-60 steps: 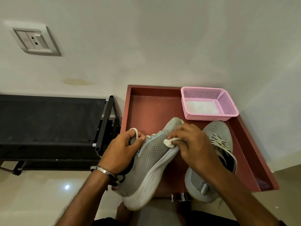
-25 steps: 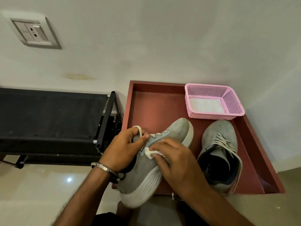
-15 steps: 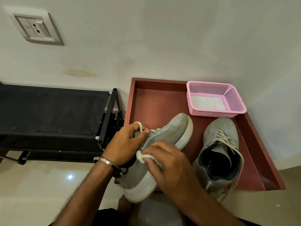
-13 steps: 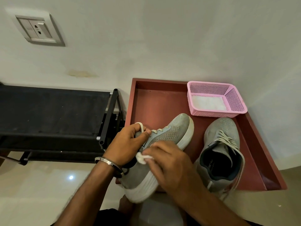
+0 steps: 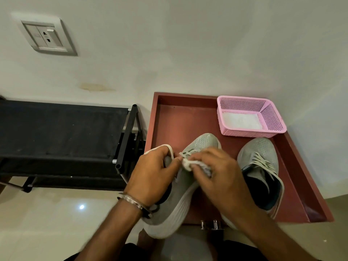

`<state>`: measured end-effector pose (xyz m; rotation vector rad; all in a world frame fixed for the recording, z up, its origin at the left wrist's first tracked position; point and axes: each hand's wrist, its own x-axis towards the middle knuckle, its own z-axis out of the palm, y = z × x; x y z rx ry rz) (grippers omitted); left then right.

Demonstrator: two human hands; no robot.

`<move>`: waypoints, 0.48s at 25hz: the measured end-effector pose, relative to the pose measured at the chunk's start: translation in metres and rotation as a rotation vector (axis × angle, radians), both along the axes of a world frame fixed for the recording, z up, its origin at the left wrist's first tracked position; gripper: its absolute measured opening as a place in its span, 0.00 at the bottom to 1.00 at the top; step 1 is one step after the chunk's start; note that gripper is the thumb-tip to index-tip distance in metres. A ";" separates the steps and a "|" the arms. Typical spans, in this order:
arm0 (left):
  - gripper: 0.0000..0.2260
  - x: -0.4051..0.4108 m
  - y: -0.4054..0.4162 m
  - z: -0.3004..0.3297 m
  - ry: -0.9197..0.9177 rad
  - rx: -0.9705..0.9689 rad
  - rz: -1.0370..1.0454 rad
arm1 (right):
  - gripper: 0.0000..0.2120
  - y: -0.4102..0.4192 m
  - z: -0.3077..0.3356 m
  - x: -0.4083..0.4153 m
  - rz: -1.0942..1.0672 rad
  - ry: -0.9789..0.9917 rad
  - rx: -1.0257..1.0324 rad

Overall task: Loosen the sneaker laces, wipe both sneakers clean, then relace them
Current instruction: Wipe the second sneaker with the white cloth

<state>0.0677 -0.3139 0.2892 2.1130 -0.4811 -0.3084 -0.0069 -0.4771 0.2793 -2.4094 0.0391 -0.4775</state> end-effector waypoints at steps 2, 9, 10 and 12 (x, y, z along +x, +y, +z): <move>0.09 -0.020 -0.008 0.002 -0.188 0.090 -0.003 | 0.06 -0.030 -0.005 0.009 -0.206 0.033 0.024; 0.07 -0.054 -0.025 0.004 -0.220 0.139 -0.152 | 0.06 -0.036 -0.015 0.015 -0.229 0.216 -0.017; 0.07 -0.055 -0.024 0.007 -0.169 0.122 -0.161 | 0.05 -0.037 -0.016 0.016 -0.237 0.224 -0.030; 0.08 -0.057 -0.020 0.012 -0.092 0.109 -0.174 | 0.05 -0.037 -0.018 0.017 -0.241 0.242 -0.057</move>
